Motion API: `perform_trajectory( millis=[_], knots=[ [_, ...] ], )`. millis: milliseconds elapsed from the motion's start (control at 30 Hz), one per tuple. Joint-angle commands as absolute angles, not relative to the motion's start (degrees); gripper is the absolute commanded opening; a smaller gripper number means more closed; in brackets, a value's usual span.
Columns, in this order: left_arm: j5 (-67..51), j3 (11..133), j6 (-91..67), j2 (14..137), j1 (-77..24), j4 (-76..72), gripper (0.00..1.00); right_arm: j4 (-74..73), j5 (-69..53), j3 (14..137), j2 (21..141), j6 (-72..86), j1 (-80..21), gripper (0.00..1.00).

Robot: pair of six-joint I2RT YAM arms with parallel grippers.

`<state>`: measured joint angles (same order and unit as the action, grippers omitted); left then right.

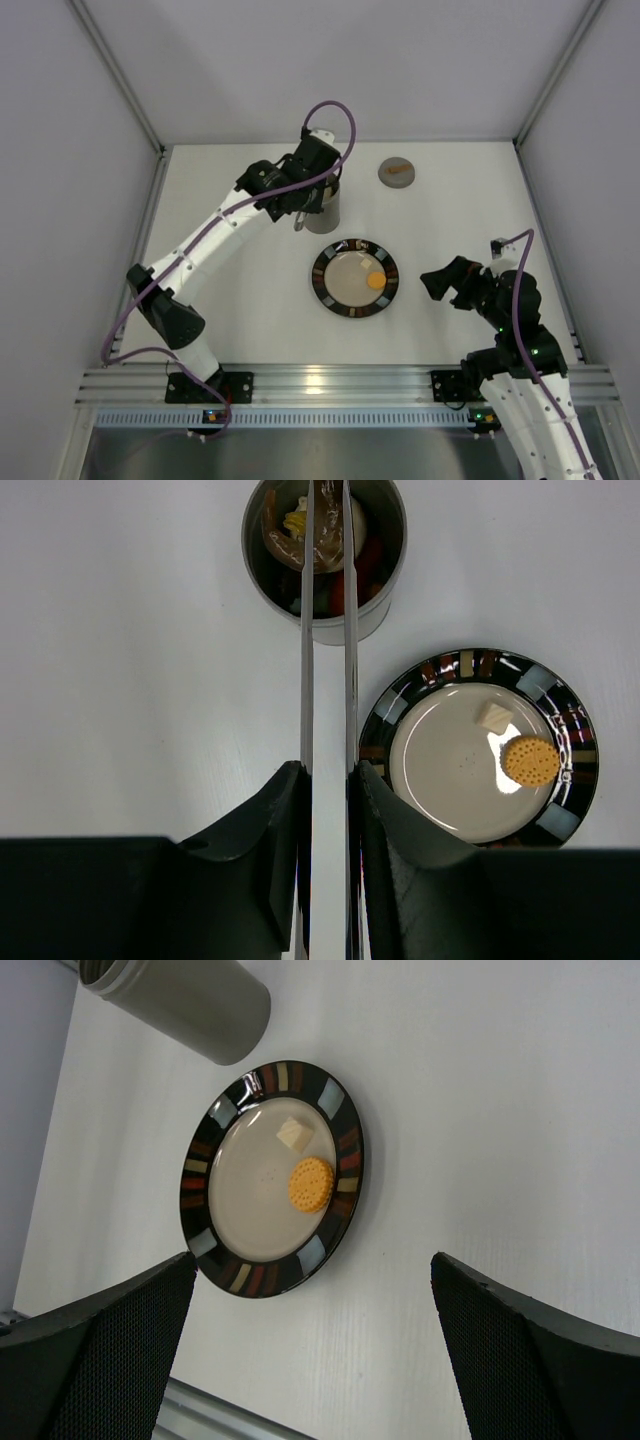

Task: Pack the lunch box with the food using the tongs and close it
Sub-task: Place the fake food in the packing box.

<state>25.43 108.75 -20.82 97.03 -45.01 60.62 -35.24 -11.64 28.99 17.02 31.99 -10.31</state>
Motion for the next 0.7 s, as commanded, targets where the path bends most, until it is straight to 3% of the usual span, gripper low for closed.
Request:
perform_trajectory(
  millis=[0,667],
  knots=[
    [23.9,109.0,-19.1,96.6,-43.2,55.8,0.29,-34.5,-11.2,31.1,16.9,31.2,-9.7,0.99],
    [21.2,105.5,-18.9,95.7,-42.5,54.8,0.43,-34.8,-11.4,30.7,16.3,31.6,-9.7,0.99]
  ],
)
